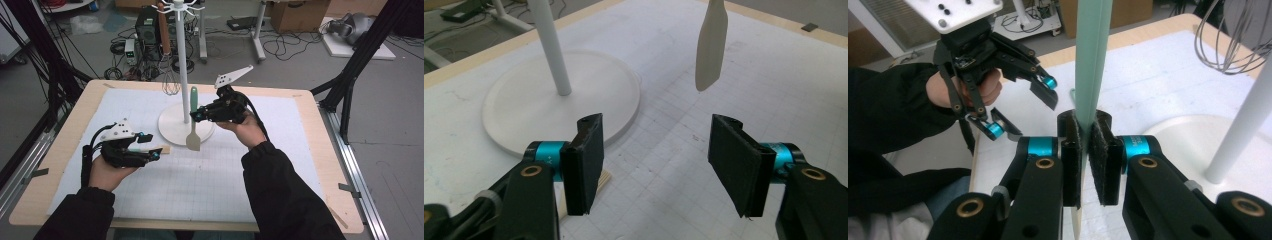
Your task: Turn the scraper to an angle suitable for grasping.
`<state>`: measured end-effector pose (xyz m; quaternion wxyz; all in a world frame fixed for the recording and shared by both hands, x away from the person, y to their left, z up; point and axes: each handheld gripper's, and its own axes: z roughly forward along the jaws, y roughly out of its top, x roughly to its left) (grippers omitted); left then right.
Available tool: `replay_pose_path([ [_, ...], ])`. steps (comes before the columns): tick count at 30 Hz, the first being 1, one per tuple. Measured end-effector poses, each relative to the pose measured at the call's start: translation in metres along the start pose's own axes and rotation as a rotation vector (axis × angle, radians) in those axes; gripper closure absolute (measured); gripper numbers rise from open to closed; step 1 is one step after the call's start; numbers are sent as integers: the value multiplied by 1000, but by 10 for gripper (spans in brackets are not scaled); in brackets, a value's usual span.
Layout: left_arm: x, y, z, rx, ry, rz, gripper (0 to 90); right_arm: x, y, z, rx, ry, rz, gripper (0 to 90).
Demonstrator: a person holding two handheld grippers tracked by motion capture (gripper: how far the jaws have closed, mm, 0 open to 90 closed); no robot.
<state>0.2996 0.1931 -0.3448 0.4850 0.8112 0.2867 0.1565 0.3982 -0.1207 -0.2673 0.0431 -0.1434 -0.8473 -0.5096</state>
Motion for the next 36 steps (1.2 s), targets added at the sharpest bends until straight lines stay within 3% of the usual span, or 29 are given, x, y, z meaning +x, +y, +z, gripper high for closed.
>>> replay_pose_path([
  [4,-1,-3,-5,7,32,11,367,-2,8,-3,-1,-8,-11,840],
  [10,0,-11,-9,-3,69,-18,302,-5,14,-7,-4,-16,-10,840],
  [19,5,-20,-10,1,93,-35,281,-7,30,-10,3,-36,-19,840],
  [36,12,-25,-10,-4,120,-40,239,-16,57,-13,-7,-15,-53,840],
])
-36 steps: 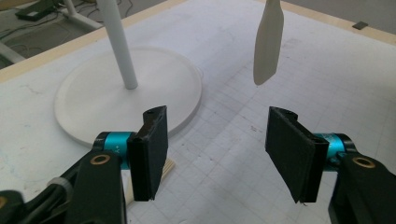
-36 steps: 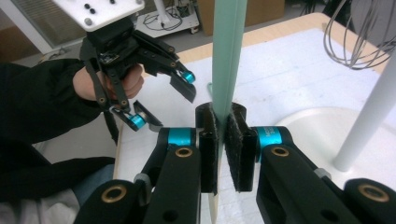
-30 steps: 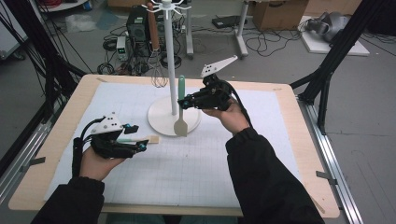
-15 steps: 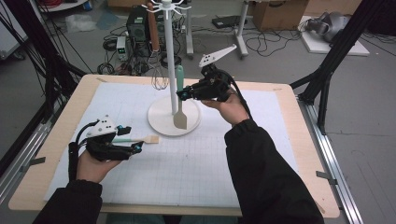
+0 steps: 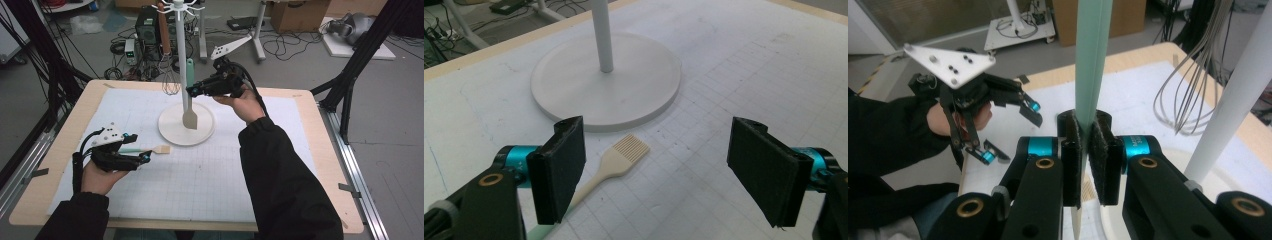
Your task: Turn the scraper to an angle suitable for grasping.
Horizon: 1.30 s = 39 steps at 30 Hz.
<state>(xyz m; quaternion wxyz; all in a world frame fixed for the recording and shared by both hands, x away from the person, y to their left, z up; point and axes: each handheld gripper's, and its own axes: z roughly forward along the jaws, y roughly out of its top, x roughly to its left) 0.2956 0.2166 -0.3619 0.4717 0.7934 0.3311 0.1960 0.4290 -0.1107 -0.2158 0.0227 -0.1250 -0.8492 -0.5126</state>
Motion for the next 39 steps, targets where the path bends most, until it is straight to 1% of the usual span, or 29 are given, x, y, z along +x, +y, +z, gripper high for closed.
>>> replay_pose_path([
  [2,0,0,0,-5,0,-5,239,0,5,-1,0,-3,-9,840],
  [4,0,0,-1,-3,0,2,239,-1,10,-2,1,-6,-20,840],
  [9,0,1,-2,-14,1,0,239,-3,16,-3,6,-14,-24,840],
  [17,0,1,-2,-14,2,3,239,-3,20,-6,4,-19,-27,840],
  [22,0,1,-2,-19,0,0,239,-3,29,-7,9,-23,-43,841],
  [24,0,1,-2,-14,-1,5,239,-3,33,-7,11,-27,-52,840],
  [26,0,1,-2,-16,-1,4,239,-2,38,-7,15,-24,-50,841],
  [27,0,1,-3,-17,1,3,239,-2,40,-7,9,-30,-59,840],
  [28,0,1,-3,-19,1,3,239,-1,42,-7,9,-24,-57,840],
  [30,0,1,-3,-20,2,4,239,-1,45,-7,13,-29,-65,840],
  [36,0,1,-3,-20,2,6,239,-1,53,-8,10,-30,-68,840],
  [38,0,1,-3,-20,3,5,239,-2,55,-9,3,-38,-78,840],
  [39,0,1,-3,-20,4,5,239,-1,56,-9,-4,-35,-72,840],
])
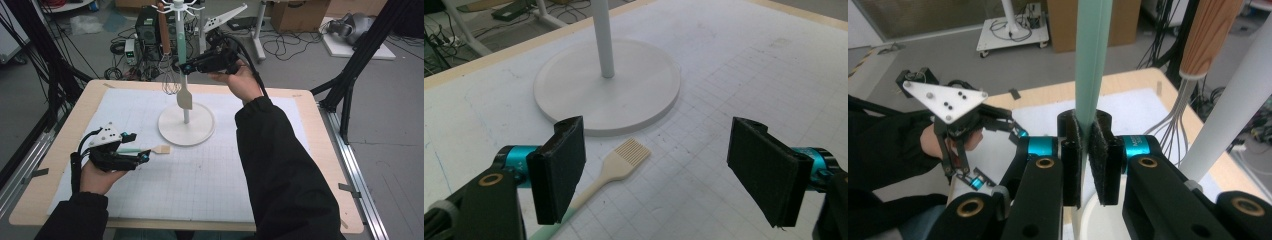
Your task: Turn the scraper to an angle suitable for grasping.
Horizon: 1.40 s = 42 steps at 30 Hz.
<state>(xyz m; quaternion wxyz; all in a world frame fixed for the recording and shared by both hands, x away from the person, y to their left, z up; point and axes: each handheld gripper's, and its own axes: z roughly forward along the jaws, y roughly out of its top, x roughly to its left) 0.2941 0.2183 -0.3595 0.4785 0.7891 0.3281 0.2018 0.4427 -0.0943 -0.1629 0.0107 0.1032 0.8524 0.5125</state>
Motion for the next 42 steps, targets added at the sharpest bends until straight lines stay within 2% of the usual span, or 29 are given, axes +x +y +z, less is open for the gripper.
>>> replay_pose_path([
  [9,0,0,0,-9,3,-2,239,-2,8,-2,2,2,4,840],
  [21,1,0,-1,-5,5,10,239,-5,24,-4,7,-22,0,840],
  [34,1,0,-2,-15,4,2,239,-11,30,-4,10,-29,8,840],
  [42,2,-1,-2,-15,-2,4,239,-14,28,-1,21,-17,18,840],
])
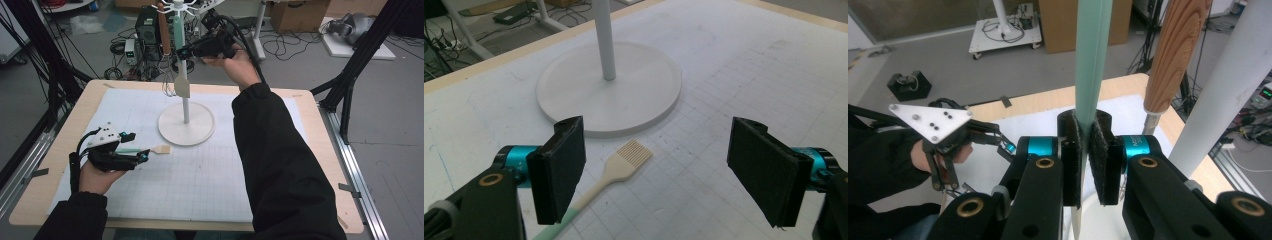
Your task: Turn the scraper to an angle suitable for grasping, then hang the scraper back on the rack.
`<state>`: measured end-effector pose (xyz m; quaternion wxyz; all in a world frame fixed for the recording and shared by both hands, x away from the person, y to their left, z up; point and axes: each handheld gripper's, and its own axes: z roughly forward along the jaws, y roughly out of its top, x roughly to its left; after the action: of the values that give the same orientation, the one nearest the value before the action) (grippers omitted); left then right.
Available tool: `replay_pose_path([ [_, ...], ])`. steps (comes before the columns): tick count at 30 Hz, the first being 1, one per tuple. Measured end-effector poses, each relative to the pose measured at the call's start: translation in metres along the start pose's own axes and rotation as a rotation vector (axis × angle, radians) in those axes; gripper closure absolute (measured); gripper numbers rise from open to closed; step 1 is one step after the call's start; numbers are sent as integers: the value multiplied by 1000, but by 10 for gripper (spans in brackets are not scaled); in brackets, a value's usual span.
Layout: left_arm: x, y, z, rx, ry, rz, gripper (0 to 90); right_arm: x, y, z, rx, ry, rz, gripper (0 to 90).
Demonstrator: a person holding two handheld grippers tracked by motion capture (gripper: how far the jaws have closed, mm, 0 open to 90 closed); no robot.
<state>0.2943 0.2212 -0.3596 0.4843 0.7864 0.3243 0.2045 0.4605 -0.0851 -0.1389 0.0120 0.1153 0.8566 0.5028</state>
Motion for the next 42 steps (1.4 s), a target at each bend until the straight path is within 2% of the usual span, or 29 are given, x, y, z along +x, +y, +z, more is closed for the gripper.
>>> replay_pose_path([
  [6,2,-3,-2,-1,3,-10,239,-6,-2,2,4,0,19,840],
  [12,1,-2,-2,-5,4,-11,239,-9,-4,5,-1,4,19,840],
  [25,0,-3,-1,0,-1,-6,239,-21,-7,7,2,-3,58,839],
  [32,1,-3,-1,3,-1,-3,239,-20,-8,5,2,-21,54,813],
  [36,1,-3,-2,-2,1,-7,239,-21,-9,-2,-17,-55,72,708],
  [42,1,-2,-1,1,-1,-3,239,-19,-7,-18,-39,-108,73,715],
])
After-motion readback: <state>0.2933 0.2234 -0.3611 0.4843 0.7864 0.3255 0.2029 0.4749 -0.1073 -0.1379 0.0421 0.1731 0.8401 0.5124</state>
